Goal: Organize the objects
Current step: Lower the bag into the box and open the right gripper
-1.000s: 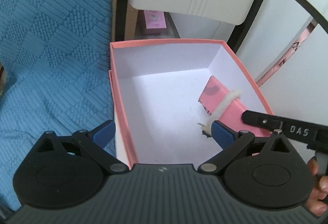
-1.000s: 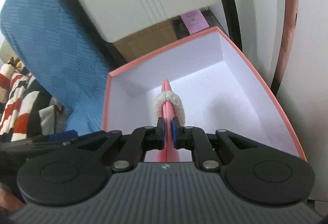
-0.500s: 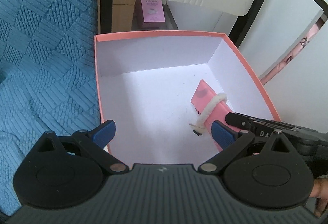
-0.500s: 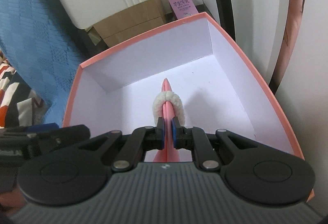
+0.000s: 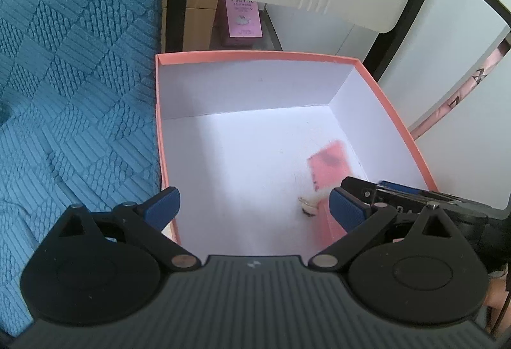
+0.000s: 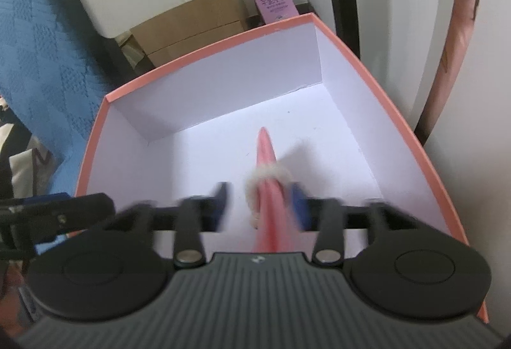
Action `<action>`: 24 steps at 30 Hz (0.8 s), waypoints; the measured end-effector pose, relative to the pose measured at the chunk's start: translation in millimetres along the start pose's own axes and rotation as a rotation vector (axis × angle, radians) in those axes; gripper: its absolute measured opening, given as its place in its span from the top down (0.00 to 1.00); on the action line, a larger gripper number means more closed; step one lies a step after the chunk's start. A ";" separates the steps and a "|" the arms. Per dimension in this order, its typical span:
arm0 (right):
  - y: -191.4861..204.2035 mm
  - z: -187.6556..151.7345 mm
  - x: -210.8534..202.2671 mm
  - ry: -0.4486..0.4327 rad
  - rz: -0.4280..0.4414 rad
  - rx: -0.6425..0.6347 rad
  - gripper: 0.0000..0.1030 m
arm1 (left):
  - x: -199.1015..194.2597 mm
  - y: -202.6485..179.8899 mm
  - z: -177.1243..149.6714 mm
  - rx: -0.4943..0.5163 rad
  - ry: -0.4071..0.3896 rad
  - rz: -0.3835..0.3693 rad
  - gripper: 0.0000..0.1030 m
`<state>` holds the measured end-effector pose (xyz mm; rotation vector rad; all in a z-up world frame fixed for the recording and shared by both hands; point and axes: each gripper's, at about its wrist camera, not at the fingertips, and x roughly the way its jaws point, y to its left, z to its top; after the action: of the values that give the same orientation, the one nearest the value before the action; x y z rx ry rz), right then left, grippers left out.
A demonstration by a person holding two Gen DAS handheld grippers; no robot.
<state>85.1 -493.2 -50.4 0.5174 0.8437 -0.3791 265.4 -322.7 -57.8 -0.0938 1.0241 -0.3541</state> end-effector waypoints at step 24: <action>36.3 -3.5 -85.5 -0.118 -0.035 -0.008 0.00 | -112.1 18.6 -11.2 0.033 -0.133 -0.076 0.01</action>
<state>49.3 -452.0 24.9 0.4687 0.7407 -0.4340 208.0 -267.1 23.7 -0.1249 0.8846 -0.4284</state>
